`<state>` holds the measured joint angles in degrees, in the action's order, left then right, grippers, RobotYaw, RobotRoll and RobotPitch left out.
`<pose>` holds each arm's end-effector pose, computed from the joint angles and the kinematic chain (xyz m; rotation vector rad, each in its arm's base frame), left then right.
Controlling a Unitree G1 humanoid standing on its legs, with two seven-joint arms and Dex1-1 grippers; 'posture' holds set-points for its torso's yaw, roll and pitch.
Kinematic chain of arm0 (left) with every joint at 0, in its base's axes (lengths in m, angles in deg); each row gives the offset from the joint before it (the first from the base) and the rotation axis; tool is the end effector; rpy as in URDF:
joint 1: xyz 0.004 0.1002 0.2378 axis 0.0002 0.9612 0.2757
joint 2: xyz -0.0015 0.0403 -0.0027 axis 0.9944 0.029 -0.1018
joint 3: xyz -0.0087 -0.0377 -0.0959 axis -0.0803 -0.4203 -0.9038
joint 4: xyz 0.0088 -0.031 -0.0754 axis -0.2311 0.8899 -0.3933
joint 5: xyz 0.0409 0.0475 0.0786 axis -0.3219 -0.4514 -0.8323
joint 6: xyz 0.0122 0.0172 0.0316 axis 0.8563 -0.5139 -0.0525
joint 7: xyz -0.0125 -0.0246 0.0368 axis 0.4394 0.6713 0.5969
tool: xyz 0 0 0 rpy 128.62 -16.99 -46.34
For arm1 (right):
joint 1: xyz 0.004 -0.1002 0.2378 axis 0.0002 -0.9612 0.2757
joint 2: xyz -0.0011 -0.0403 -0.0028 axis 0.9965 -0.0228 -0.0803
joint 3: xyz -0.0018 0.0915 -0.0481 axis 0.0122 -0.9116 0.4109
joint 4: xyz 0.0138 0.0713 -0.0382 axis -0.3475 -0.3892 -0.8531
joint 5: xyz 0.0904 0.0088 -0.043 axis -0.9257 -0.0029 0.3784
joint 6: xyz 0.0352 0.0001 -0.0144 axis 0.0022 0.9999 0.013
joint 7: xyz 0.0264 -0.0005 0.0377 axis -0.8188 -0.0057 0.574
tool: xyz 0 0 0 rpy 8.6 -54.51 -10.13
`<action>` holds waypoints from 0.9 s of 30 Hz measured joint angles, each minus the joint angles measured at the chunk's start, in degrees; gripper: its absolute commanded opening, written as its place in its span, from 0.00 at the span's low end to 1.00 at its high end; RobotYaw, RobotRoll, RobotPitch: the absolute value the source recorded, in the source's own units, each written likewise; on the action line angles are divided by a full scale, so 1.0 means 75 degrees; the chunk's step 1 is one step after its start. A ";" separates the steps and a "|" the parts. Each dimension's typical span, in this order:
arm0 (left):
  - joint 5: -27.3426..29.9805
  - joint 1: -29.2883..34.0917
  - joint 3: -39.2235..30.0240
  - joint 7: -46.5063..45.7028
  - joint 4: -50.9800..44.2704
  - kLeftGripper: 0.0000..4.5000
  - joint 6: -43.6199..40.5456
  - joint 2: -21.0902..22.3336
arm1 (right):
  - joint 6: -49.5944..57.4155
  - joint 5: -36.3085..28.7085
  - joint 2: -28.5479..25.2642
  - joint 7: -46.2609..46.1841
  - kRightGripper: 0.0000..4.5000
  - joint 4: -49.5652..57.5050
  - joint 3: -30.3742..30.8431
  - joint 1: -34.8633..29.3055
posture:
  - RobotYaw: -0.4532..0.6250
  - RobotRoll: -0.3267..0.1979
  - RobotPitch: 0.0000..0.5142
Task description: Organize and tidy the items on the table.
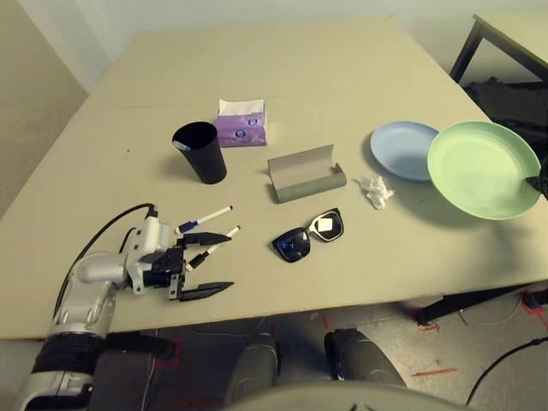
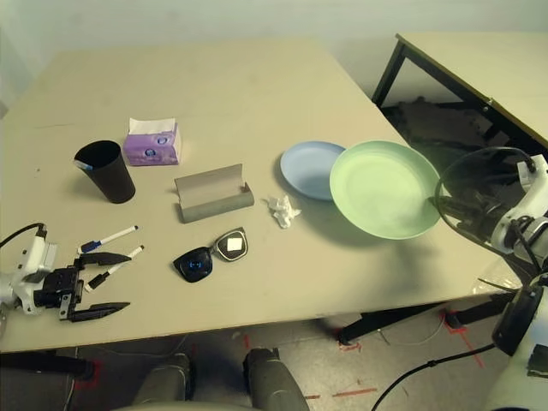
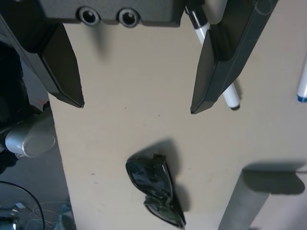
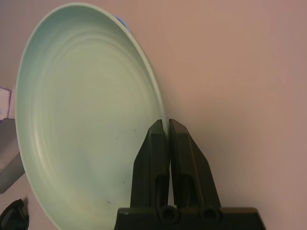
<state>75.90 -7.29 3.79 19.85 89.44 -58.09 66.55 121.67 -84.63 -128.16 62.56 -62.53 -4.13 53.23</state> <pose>0.1998 0.3154 0.0889 0.2906 0.1477 -1.2830 0.2166 -0.4322 0.1843 0.5408 0.4636 0.0851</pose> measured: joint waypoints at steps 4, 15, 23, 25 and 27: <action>0.0015 0.0008 0.0000 -0.0023 -0.0083 1.00 -0.0110 0.0009 | 0.0075 -0.0001 -0.0004 -0.0006 0.00 -0.0007 -0.0024 0.0003 | 0.38 0.62 0.35; 0.0028 0.0313 -0.0083 -0.0145 -0.0386 1.00 -0.0313 0.0084 | 0.0046 0.0025 -0.0041 -0.0531 0.00 -0.0239 -0.0385 0.0518 | 0.41 0.62 0.35; 0.0042 0.0780 -0.0315 -0.0333 -0.0698 1.00 -0.0394 0.0160 | -0.0300 0.0228 0.0150 -0.0657 0.00 -0.0376 -0.0311 0.0738 | 0.43 0.62 0.36; 0.0054 0.0909 -0.0355 -0.0382 -0.0784 1.00 -0.0407 0.0177 | -0.0385 0.0308 0.0199 -0.0712 0.00 -0.0426 -0.0305 0.0850 | 0.44 0.62 0.36; 0.0068 0.1016 -0.0392 -0.0436 -0.0896 1.00 -0.0428 0.0188 | -0.0468 0.0371 0.0254 -0.0772 0.00 -0.0454 -0.0299 0.0949 | 0.45 0.62 0.36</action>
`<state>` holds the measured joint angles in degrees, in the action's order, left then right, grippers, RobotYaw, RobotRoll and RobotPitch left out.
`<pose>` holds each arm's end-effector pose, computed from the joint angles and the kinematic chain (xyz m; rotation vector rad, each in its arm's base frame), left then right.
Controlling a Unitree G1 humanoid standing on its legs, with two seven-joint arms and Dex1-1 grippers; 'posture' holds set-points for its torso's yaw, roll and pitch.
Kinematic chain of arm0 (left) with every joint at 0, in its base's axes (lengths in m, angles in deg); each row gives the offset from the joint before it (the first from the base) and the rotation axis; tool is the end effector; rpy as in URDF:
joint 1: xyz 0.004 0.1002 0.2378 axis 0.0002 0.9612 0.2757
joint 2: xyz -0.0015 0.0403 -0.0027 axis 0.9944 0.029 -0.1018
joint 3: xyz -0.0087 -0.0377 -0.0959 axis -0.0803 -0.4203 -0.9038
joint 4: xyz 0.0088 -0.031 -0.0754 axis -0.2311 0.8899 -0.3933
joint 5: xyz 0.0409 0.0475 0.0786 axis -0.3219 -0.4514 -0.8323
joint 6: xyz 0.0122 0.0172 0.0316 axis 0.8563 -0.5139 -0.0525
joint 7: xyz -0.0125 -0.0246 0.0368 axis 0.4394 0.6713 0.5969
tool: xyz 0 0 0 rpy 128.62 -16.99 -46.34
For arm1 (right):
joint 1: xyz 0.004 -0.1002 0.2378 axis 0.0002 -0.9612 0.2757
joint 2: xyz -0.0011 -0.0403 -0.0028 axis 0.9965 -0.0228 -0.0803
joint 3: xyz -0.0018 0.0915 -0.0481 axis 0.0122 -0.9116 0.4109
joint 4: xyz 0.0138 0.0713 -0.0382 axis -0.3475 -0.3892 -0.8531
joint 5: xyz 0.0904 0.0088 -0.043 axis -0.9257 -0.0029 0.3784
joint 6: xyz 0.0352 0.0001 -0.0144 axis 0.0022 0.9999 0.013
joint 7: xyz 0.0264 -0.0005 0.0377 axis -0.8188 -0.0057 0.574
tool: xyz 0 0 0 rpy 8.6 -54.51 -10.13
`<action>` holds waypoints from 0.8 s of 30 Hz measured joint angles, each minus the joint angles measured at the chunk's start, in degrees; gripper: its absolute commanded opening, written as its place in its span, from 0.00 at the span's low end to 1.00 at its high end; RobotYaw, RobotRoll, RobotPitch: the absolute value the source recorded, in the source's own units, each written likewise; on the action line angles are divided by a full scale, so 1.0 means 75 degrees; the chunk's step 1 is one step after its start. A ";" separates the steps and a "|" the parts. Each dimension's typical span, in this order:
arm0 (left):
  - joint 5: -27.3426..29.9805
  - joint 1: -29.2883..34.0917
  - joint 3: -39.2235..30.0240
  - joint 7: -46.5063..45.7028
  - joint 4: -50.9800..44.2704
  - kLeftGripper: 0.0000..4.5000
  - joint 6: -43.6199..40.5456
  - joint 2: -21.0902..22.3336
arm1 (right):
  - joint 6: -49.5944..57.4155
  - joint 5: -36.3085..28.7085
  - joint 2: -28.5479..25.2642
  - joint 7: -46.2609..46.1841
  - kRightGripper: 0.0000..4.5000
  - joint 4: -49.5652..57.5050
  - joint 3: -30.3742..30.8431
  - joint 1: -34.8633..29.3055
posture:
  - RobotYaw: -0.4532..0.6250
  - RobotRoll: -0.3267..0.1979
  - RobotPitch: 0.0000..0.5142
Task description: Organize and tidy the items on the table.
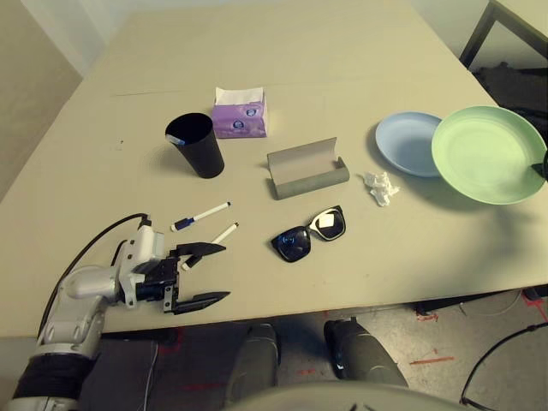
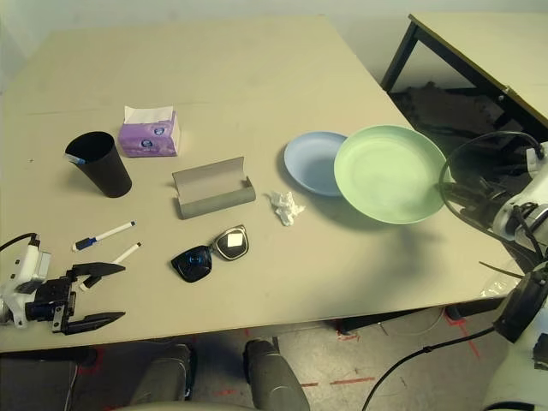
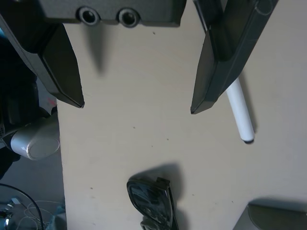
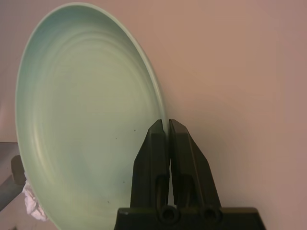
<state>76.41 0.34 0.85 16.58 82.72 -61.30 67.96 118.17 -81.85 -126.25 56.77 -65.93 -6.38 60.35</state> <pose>0.1767 0.3199 0.0896 0.2729 0.2025 -1.2232 0.2361 -0.4219 0.1964 0.5150 0.3902 0.0480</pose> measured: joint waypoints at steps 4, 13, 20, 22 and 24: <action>0.0090 0.0147 -0.0127 -0.0080 -0.0099 1.00 -0.0023 0.0053 | -0.0109 0.0056 0.0155 -0.0038 0.00 -0.0037 0.0002 0.0121 | 0.45 0.62 0.35; 0.0554 -0.0167 -0.0397 -0.0599 -0.0149 1.00 -0.0318 -0.0208 | -0.0318 0.0107 0.0224 -0.0240 0.00 -0.0069 -0.0001 0.0287 | 0.45 0.62 0.33; 0.1018 -0.1045 -0.0861 -0.1296 -0.0286 1.00 -0.0454 -0.0515 | -0.0367 0.0110 0.0235 -0.0299 0.00 -0.0078 -0.0003 0.0288 | 0.45 0.62 0.32; 0.1016 -0.1069 -0.0860 -0.1304 -0.0347 1.00 -0.0463 -0.0515 | -0.0367 0.0119 0.0234 -0.0319 0.00 -0.0084 -0.0002 0.0288 | 0.45 0.62 0.31; 0.1007 -0.1073 -0.0859 -0.1304 -0.0375 1.00 -0.0459 -0.0517 | -0.0361 0.0133 0.0234 -0.0345 0.00 -0.0088 -0.0002 0.0293 | 0.45 0.62 0.31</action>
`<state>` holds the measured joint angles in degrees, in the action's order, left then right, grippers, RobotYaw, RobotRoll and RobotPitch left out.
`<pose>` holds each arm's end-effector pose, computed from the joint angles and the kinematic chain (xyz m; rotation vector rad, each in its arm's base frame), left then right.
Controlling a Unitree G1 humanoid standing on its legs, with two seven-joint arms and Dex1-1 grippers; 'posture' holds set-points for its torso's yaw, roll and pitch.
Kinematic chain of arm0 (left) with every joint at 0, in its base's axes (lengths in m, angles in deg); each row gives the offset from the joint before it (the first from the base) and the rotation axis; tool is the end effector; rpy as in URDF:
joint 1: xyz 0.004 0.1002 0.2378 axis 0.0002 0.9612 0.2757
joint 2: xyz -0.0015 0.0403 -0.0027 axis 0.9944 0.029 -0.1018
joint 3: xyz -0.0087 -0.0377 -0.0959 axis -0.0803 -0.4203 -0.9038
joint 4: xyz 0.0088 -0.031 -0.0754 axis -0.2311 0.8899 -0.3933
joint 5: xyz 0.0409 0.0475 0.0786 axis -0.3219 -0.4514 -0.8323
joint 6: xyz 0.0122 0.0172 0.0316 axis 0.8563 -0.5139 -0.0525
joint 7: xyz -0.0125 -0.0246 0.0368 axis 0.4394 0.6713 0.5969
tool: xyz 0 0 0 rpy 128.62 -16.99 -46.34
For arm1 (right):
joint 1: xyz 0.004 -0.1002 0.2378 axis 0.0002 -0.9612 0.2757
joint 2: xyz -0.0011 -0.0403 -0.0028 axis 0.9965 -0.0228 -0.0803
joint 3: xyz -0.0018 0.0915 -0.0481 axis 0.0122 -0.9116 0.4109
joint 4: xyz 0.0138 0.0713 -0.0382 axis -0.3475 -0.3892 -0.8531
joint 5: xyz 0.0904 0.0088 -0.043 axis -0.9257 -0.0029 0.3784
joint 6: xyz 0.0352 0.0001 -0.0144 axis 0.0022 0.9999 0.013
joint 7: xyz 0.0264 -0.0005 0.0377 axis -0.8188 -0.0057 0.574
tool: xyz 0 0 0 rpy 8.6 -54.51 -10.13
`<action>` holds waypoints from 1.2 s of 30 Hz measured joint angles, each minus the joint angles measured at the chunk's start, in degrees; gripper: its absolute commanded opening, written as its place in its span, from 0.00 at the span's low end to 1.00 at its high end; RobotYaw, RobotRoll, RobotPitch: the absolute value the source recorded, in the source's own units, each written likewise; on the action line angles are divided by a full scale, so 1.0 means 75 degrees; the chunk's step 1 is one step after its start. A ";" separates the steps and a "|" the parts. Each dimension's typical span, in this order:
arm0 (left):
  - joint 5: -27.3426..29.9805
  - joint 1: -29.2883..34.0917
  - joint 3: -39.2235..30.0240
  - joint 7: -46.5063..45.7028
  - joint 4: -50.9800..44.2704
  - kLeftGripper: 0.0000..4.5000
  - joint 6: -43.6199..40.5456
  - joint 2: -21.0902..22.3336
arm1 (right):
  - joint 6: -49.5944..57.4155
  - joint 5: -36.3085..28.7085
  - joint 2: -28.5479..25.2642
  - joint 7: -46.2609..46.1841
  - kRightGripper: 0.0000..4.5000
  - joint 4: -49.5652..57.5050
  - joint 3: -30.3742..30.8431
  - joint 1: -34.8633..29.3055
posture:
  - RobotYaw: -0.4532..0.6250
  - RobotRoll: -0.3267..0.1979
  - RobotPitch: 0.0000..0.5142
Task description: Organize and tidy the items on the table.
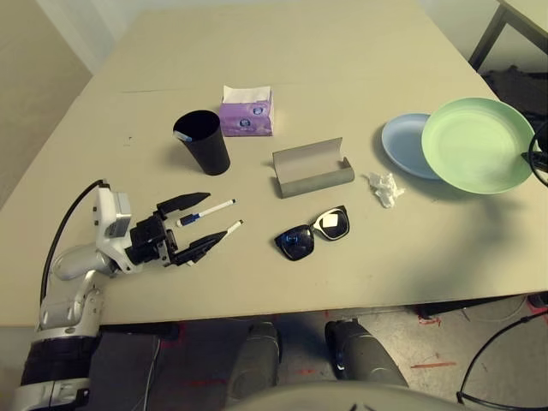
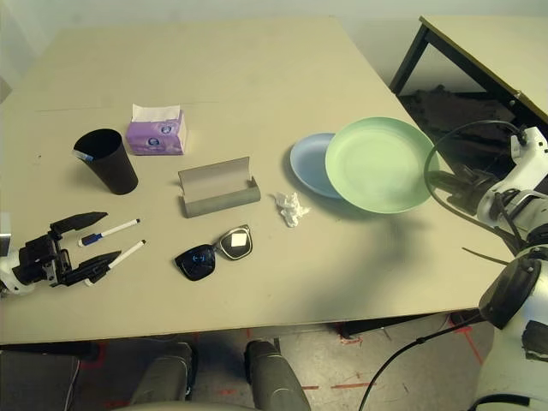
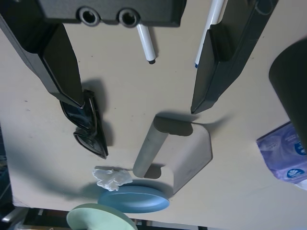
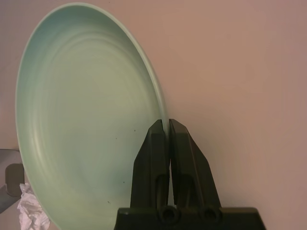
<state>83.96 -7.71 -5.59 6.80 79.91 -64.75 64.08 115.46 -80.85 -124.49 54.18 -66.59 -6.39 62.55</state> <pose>0.1995 0.3164 0.1214 0.2167 -0.1200 -0.9988 0.2474 -0.4145 0.1986 0.4781 0.3687 0.0391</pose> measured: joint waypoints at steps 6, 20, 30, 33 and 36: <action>-0.0002 -0.0007 0.0015 -0.0061 -0.0258 1.00 -0.0002 -0.0054 | 0.0067 0.0018 0.0003 -0.0082 0.00 -0.0014 0.0000 0.0199 | 0.45 0.62 0.32; 0.0015 0.0366 -0.0001 -0.0088 -0.0421 1.00 -0.0093 -0.0104 | 0.0152 0.0420 0.0292 0.0063 0.06 -0.0081 0.0156 0.0581 | 0.47 0.62 0.35; 0.0015 0.0274 0.0002 -0.0123 -0.0431 1.00 -0.0172 -0.0104 | -0.0498 0.0523 0.0400 -0.0029 0.83 -0.0082 0.0210 0.0659 | 0.44 0.62 0.34; 0.0012 0.0081 0.0019 -0.0058 -0.0332 1.00 -0.0181 -0.0105 | -0.0576 0.0433 0.0208 -0.0190 0.99 -0.0082 -0.0027 0.0664 | 0.43 0.62 0.33; -0.0012 -0.0112 0.0061 0.0009 -0.0122 1.00 -0.0190 -0.0107 | -0.0588 0.0366 -0.0028 -0.0217 0.99 -0.0083 -0.0190 0.0667 | 0.42 0.62 0.32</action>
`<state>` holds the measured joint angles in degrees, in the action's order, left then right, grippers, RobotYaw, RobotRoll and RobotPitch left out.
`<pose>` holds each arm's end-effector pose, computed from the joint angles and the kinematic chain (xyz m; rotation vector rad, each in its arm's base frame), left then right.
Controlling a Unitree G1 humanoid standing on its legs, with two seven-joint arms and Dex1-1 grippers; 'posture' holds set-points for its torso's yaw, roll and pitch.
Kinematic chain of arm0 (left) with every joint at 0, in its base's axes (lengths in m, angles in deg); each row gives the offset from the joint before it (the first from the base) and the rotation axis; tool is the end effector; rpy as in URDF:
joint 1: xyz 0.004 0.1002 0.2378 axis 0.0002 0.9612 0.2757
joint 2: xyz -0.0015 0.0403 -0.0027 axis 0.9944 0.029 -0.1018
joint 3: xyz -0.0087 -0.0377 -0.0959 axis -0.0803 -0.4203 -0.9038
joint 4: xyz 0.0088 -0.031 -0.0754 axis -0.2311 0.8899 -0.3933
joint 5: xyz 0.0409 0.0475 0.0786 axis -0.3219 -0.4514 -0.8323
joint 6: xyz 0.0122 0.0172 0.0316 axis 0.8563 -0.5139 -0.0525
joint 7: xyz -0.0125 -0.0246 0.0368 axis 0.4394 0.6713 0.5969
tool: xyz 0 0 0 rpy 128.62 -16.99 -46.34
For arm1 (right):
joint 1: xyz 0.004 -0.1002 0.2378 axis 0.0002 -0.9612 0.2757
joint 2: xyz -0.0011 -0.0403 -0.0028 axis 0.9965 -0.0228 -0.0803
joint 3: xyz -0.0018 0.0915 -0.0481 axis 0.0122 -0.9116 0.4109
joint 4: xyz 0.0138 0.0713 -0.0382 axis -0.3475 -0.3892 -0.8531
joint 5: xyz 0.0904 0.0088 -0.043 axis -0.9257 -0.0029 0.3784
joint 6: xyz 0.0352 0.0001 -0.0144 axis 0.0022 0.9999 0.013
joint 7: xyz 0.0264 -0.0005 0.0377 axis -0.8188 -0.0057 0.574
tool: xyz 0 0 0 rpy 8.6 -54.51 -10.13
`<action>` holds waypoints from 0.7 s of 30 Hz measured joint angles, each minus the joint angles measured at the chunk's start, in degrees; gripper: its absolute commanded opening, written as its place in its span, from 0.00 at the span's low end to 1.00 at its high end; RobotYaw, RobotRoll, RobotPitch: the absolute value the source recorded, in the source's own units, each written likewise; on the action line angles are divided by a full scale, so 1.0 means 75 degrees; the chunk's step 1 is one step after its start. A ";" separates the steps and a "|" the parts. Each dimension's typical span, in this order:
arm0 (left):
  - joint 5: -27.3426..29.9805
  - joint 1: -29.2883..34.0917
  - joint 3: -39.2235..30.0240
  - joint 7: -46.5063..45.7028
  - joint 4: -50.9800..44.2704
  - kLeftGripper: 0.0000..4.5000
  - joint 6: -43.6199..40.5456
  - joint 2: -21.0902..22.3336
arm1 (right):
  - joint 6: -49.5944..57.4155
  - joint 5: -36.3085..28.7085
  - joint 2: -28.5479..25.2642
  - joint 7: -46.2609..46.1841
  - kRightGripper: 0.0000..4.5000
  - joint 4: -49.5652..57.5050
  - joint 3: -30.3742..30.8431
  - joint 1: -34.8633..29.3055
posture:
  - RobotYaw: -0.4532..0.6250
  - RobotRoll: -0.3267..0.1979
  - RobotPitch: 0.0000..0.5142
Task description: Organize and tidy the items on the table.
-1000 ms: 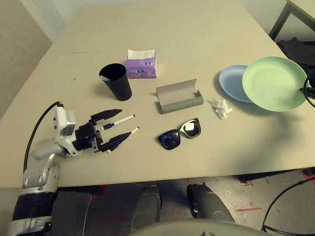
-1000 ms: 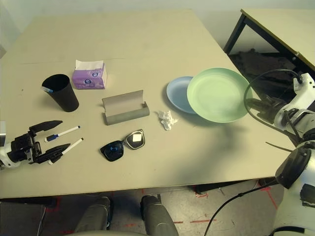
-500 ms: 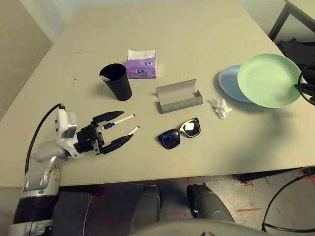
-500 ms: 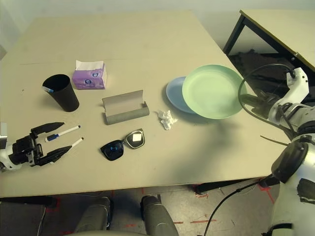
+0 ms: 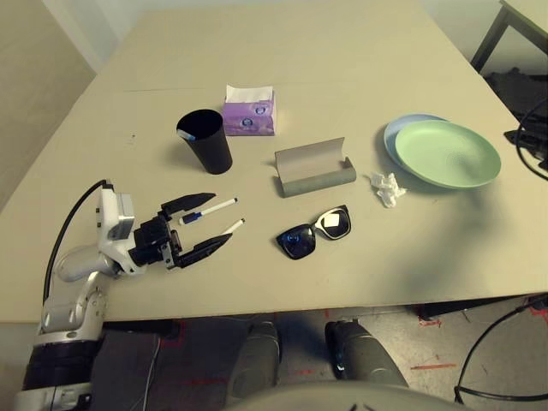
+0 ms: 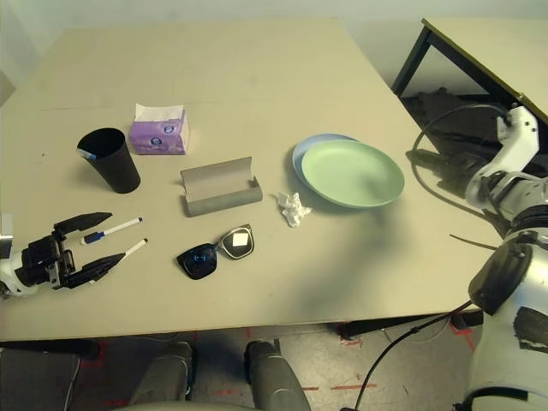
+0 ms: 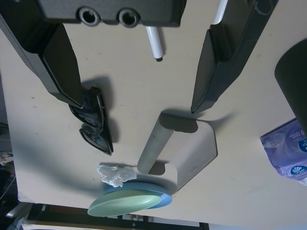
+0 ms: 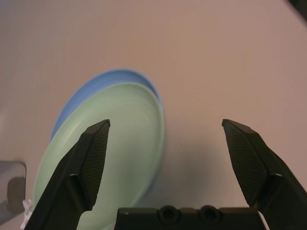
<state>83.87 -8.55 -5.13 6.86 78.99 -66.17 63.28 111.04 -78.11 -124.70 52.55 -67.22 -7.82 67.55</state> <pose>0.2030 0.3110 0.1220 0.2017 -0.1260 -1.0174 0.2558 -0.4121 0.2214 0.4034 0.2649 0.0314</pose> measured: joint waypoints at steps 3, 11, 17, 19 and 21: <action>-0.0023 -0.0221 0.0030 0.0084 0.0213 1.00 0.0002 -0.0006 | -0.0008 -0.0100 -0.0286 0.0052 0.99 0.0004 -0.0110 -0.0025 | 0.40 0.62 0.31; -0.0095 -0.0575 0.0155 0.0294 0.0603 1.00 0.0060 -0.0055 | -0.0076 0.0090 -0.1245 0.1841 0.99 0.0377 0.0297 -0.1976 | 0.39 0.62 0.29; -0.0166 -0.0677 0.0170 0.0515 0.0836 1.00 0.0109 -0.0043 | -0.1354 0.0149 -0.1284 0.4089 0.99 0.2015 0.0733 -0.5836 | 0.37 0.62 0.28; -0.0195 -0.0701 0.0167 0.0624 0.0960 1.00 0.0156 -0.0022 | -0.1914 -0.0310 -0.0773 0.4300 0.99 0.3213 0.0201 -0.7138 | 0.37 0.62 0.27; -0.0216 -0.0765 0.0193 0.0690 0.1090 1.00 0.0164 -0.0018 | -0.1971 -0.0738 -0.0247 0.4172 0.99 0.4534 -0.0230 -0.7993 | 0.36 0.62 0.27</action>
<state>82.25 -14.29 -3.68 12.04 87.17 -64.94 63.14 96.26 -83.64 -126.55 83.84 -33.21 -9.55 7.60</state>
